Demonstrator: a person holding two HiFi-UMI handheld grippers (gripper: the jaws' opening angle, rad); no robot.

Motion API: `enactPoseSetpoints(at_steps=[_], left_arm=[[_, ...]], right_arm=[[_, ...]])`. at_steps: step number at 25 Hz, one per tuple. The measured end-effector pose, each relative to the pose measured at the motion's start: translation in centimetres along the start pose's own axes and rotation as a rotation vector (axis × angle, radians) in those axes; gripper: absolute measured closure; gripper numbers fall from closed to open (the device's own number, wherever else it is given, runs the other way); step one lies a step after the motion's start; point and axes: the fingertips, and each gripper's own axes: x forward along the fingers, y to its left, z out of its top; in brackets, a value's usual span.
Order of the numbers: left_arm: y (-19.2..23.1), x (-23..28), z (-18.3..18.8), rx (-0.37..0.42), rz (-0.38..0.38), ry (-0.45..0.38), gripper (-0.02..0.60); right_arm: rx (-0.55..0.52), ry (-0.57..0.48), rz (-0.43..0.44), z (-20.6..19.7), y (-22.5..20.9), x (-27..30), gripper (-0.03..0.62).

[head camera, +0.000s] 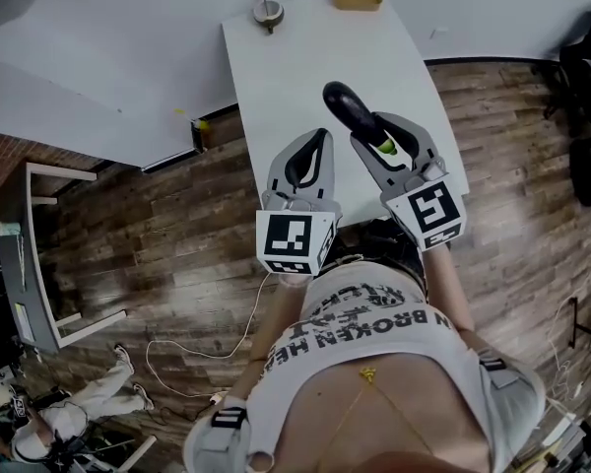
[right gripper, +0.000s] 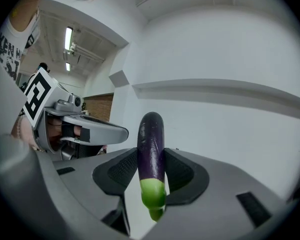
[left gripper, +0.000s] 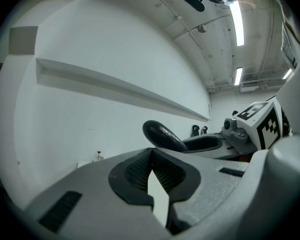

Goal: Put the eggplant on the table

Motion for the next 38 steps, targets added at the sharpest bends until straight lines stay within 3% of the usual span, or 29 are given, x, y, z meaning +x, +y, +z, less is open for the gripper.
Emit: enactPoseSetpoints(at_steps=[14,38], left_arm=[[-2.9,4.7,0.9,0.010,0.083,-0.012,0.583],[-3.6,5.8,-0.3,-0.011,0.142,0.031,0.583]], right_arm=[[-0.006,-0.004,0.103,-1.0,-5.3,-0.5,0.427],[0.020,0.069,0.201,-5.1,-6.1,1.2,0.427]])
